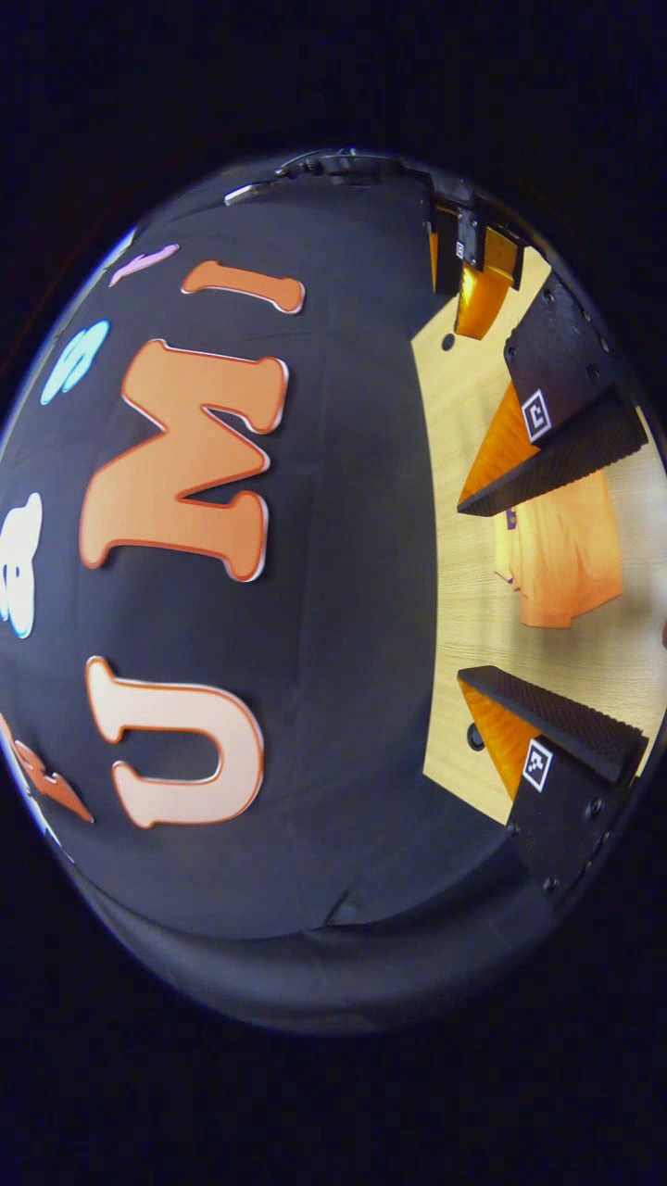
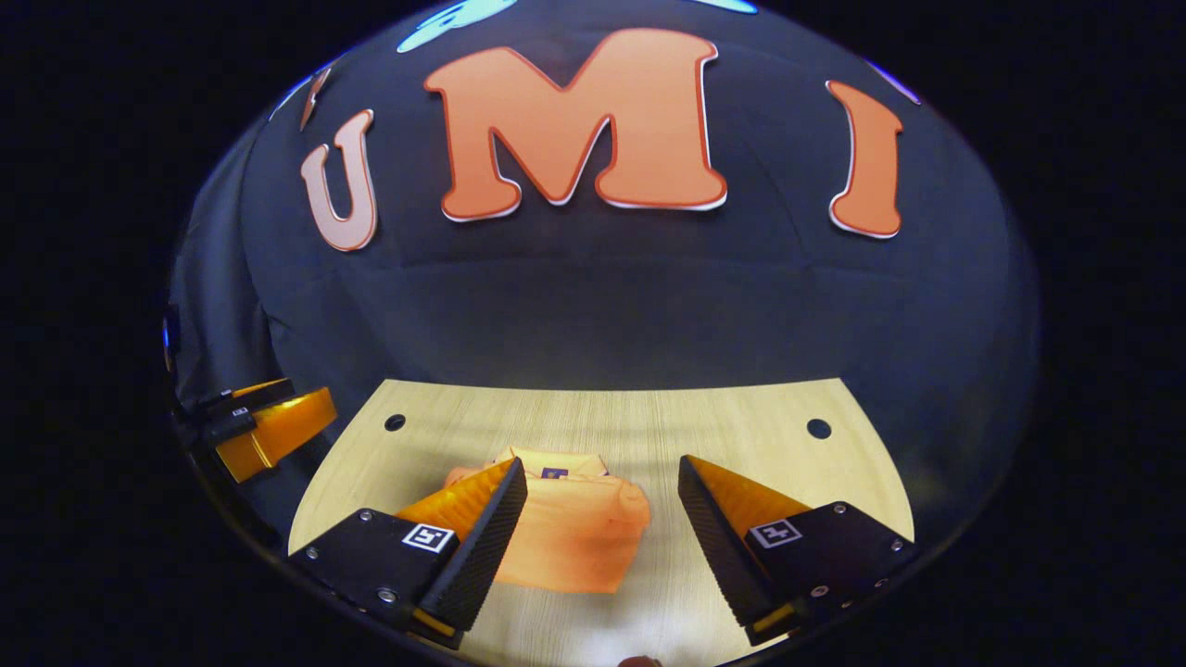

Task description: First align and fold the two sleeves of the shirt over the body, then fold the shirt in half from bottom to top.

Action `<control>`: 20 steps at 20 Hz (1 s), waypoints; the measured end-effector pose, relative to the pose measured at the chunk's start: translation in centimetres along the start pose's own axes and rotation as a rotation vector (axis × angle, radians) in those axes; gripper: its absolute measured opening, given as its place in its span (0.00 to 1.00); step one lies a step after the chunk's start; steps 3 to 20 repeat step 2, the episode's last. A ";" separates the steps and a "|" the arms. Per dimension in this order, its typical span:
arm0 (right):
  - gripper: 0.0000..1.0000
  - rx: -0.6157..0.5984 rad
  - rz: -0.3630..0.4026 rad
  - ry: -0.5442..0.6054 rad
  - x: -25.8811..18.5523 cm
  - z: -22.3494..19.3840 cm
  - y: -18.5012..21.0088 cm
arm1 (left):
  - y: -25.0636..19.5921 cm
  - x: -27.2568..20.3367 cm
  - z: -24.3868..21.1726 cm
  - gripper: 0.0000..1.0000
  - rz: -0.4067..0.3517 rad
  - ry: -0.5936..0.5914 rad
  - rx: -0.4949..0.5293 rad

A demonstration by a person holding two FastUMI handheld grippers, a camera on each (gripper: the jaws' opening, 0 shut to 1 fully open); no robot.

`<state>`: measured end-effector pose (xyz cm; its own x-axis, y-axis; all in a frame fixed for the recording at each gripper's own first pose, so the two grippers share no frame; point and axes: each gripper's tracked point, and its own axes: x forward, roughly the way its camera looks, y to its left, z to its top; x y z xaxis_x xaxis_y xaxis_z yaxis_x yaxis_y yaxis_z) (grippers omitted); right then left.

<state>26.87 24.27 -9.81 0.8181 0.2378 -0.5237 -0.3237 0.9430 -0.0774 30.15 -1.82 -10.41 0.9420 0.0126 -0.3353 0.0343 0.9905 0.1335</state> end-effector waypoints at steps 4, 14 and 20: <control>0.99 0.000 0.018 -0.036 -2.2 0.8 0.3 | 0.5 -2.6 2.0 1.00 0.012 -0.073 0.003; 0.99 0.000 0.018 -0.036 -2.2 0.8 0.3 | 0.5 -2.6 2.0 1.00 0.012 -0.073 0.003; 0.99 0.000 0.018 -0.036 -2.2 0.8 0.3 | 0.5 -2.6 2.0 1.00 0.012 -0.073 0.003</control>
